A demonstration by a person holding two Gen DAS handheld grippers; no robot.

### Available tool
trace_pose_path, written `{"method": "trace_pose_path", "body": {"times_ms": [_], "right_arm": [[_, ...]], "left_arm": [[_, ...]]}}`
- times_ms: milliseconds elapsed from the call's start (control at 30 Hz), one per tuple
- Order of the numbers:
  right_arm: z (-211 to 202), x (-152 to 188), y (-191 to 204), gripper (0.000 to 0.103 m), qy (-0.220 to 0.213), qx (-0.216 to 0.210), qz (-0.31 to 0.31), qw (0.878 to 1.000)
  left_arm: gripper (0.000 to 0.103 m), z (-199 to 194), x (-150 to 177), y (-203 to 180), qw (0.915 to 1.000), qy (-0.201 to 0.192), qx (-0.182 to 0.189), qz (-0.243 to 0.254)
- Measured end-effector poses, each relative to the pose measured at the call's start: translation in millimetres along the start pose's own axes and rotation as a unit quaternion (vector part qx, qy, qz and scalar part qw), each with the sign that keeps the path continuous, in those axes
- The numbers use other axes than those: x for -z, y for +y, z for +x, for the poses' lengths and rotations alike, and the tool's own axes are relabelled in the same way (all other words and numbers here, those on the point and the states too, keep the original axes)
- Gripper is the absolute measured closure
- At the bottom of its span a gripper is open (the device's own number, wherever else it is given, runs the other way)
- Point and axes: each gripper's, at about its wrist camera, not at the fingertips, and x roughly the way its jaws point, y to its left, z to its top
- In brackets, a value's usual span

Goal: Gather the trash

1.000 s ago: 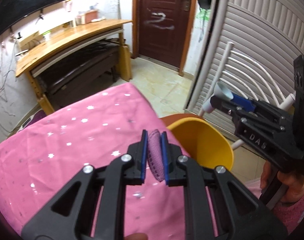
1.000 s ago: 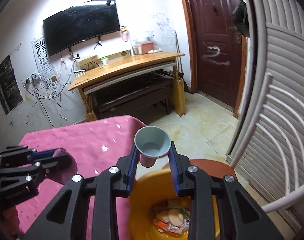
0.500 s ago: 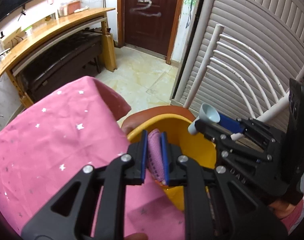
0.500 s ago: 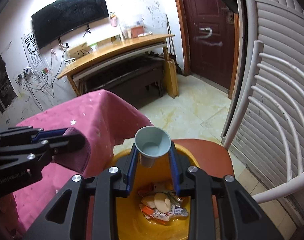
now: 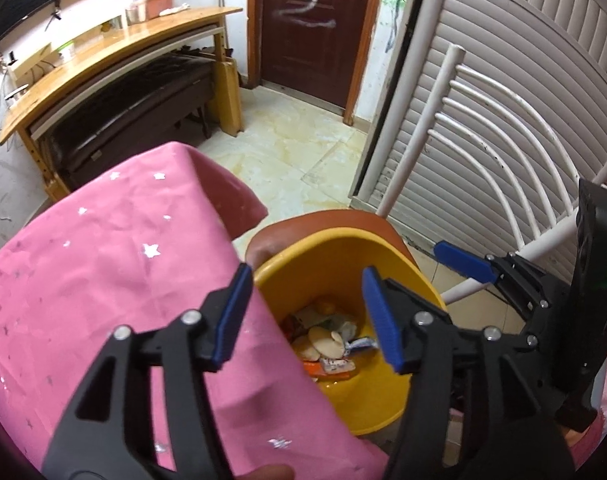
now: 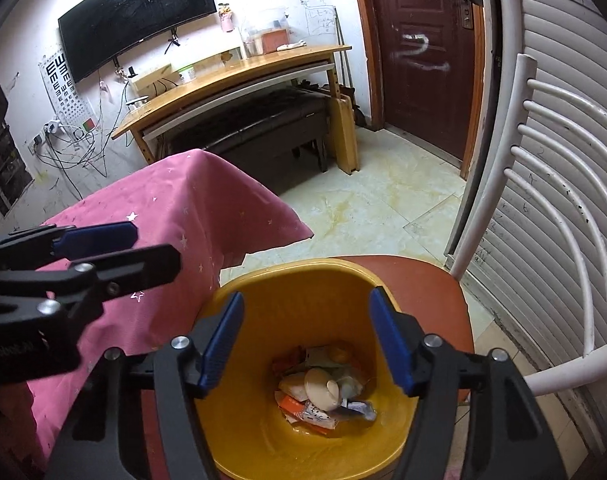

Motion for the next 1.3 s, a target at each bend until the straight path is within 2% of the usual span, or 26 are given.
{"method": "trace_pose_path", "body": {"times_ms": [167, 300, 367, 567, 700, 967, 1133, 1300], "right_arm": [[-6, -2, 6, 0.041, -0.015, -0.009, 0.004, 1.0], [-12, -5, 16, 0.026, -0.029, -0.021, 0.005, 0.999], [-14, -7, 27, 0.019, -0.036, -0.022, -0.001, 0.999], [-19, -8, 67, 0.012, -0.056, -0.029, -0.026, 0.998], [-21, -5, 96, 0.01, -0.067, -0.026, -0.053, 0.996], [-34, 5, 142, 0.008, -0.088, -0.058, -0.063, 0.992], [-45, 7, 164, 0.008, -0.1, -0.068, -0.066, 0.99], [-56, 15, 192, 0.008, -0.108, -0.072, -0.088, 0.988]], "left_arm": [[0.031, -23, 6, 22, 0.9993, -0.027, -0.003, -0.025], [0.025, -49, 17, 45, 0.9971, -0.06, -0.013, -0.045], [0.019, -61, 24, 57, 0.9955, -0.077, -0.022, -0.052], [0.01, -100, 53, 98, 0.9845, -0.138, -0.072, -0.081], [0.008, -119, 72, 122, 0.978, -0.154, -0.098, -0.102], [0.007, -158, 112, 161, 0.9656, -0.177, -0.134, -0.135], [0.007, -182, 138, 176, 0.952, -0.204, -0.18, -0.14], [0.007, -199, 164, 194, 0.9434, -0.215, -0.2, -0.154]]}}
